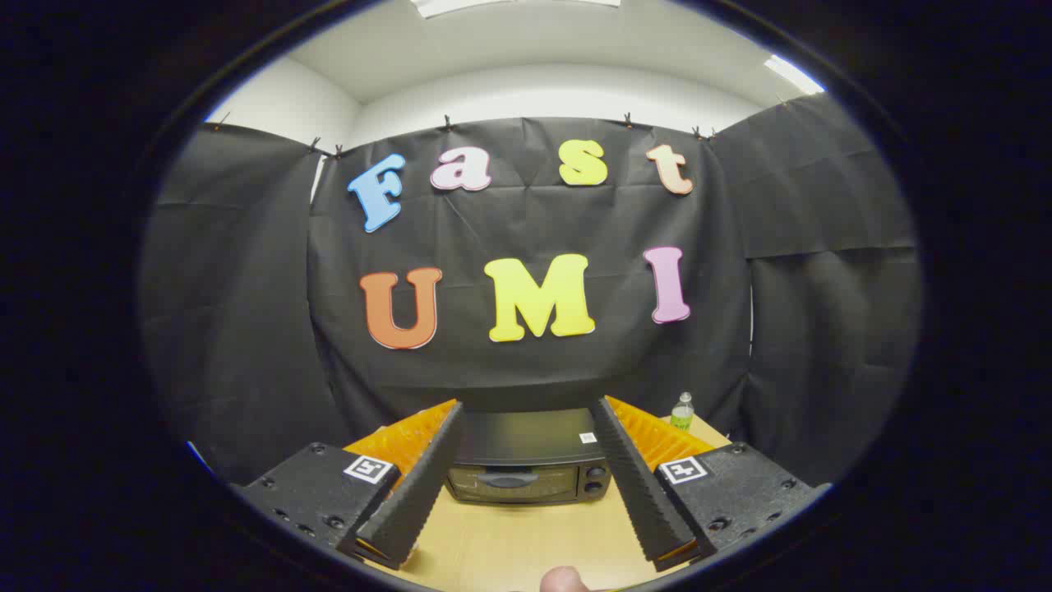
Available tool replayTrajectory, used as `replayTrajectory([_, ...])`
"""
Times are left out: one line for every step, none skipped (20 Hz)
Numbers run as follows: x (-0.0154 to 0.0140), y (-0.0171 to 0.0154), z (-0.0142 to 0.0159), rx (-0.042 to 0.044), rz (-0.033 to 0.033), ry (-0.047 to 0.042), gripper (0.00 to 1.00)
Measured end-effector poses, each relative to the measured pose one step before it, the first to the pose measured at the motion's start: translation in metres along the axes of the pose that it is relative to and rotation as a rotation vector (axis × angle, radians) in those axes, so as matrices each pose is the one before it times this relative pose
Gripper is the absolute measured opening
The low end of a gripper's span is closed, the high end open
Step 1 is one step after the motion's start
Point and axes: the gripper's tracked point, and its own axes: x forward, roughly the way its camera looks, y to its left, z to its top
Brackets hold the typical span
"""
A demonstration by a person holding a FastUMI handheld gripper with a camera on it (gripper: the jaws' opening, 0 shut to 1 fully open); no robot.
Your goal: Open the toaster oven, put the food inside, and close the toaster oven door.
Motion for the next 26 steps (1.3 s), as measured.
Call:
replayTrajectory([0.00057,-0.00121,-0.00126,0.00179,-0.00333,0.00400,1.00])
replayTrajectory([0.00085,-0.00055,-0.00084,0.00067,-0.00338,0.00449,1.00])
replayTrajectory([0.00040,0.00023,-0.00023,0.00127,-0.00079,0.00023,1.00])
replayTrajectory([-0.00033,-0.00040,-0.00027,0.00120,-0.00246,-0.00060,1.00])
replayTrajectory([-0.00039,-0.00138,-0.00099,0.00117,-0.00418,-0.00190,1.00])
replayTrajectory([0.00056,-0.00119,-0.00022,0.00461,-0.00474,-0.00039,1.00])
replayTrajectory([0.00027,-0.00063,-0.00199,0.00534,-0.00178,0.00511,1.00])
replayTrajectory([-0.00039,0.00010,-0.00392,0.00522,-0.00113,0.00934,1.00])
replayTrajectory([0.00048,0.00018,-0.00272,0.00439,0.00179,0.01024,1.00])
replayTrajectory([-0.00062,0.00032,-0.00187,0.00422,0.00117,0.00590,1.00])
replayTrajectory([-0.00023,-0.00024,0.00044,0.00125,-0.00241,0.00193,1.00])
replayTrajectory([-0.00053,-0.00061,-0.00091,-0.00057,-0.00202,-0.00010,1.00])
replayTrajectory([-0.00023,0.00041,-0.00064,0.00052,-0.00107,-0.00071,1.00])
replayTrajectory([-0.00010,-0.00034,-0.00084,0.00027,-0.00023,0.00220,1.00])
replayTrajectory([-0.00087,-0.00037,-0.00209,0.00009,-0.00101,0.00420,1.00])
replayTrajectory([-0.00045,-0.00037,0.00043,0.00008,-0.00206,0.00233,1.00])
replayTrajectory([-0.00028,-0.00139,-0.00083,0.00050,-0.00331,0.00033,1.00])
replayTrajectory([0.00024,-0.00114,0.00052,-0.00029,-0.00328,0.00012,1.00])
replayTrajectory([-0.00009,-0.00160,0.00037,0.00008,-0.00324,-0.00014,1.00])
replayTrajectory([-0.00015,-0.00038,-0.00098,-0.00052,-0.00206,0.00125,1.00])
replayTrajectory([0.00008,-0.00055,-0.00173,-0.00006,-0.00123,0.00128,1.00])
replayTrajectory([0.00091,-0.00022,-0.00049,-0.00243,-0.00049,0.00220,1.00])
replayTrajectory([0.00149,-0.00169,-0.00104,-0.00096,-0.00365,0.00171,1.00])
replayTrajectory([0.00176,-0.00003,0.00017,0.00437,-0.00038,0.00035,1.00])
replayTrajectory([0.00224,0.00037,-0.00092,0.00399,0.00233,0.00433,1.00])
replayTrajectory([0.00327,0.00128,-0.00324,-0.00144,0.00394,0.00775,1.00])
